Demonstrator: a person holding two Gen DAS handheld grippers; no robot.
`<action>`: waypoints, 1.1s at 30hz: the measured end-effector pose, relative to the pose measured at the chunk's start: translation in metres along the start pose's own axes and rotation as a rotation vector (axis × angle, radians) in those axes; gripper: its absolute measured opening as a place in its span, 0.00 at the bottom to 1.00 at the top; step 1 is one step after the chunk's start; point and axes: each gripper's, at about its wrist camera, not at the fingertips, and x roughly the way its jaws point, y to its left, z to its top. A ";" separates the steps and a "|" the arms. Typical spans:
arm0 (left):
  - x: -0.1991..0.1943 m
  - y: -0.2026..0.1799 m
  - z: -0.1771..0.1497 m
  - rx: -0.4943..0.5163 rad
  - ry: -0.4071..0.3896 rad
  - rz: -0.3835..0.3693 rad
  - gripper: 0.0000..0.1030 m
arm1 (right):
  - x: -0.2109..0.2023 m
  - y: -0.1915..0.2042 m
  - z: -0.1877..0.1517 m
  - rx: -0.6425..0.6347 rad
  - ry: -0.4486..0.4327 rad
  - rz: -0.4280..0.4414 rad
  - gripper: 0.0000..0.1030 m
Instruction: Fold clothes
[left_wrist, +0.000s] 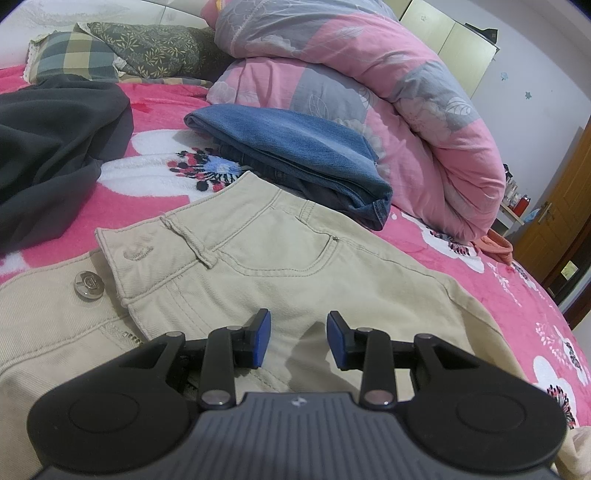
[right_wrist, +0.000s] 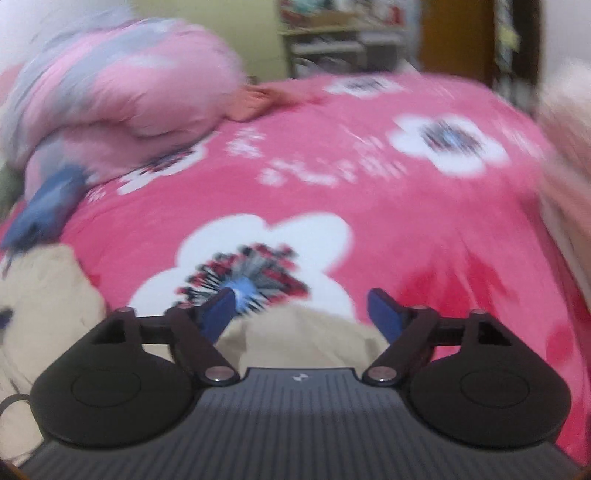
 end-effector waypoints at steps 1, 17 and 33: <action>0.000 0.000 0.000 0.000 0.000 0.000 0.34 | 0.000 -0.011 -0.003 0.047 0.013 0.006 0.79; 0.001 0.001 0.000 -0.003 -0.002 -0.002 0.34 | -0.013 0.052 -0.044 -0.211 0.008 -0.008 0.06; 0.000 0.000 0.000 -0.002 -0.003 -0.001 0.34 | -0.152 0.084 -0.185 -0.532 0.085 0.095 0.11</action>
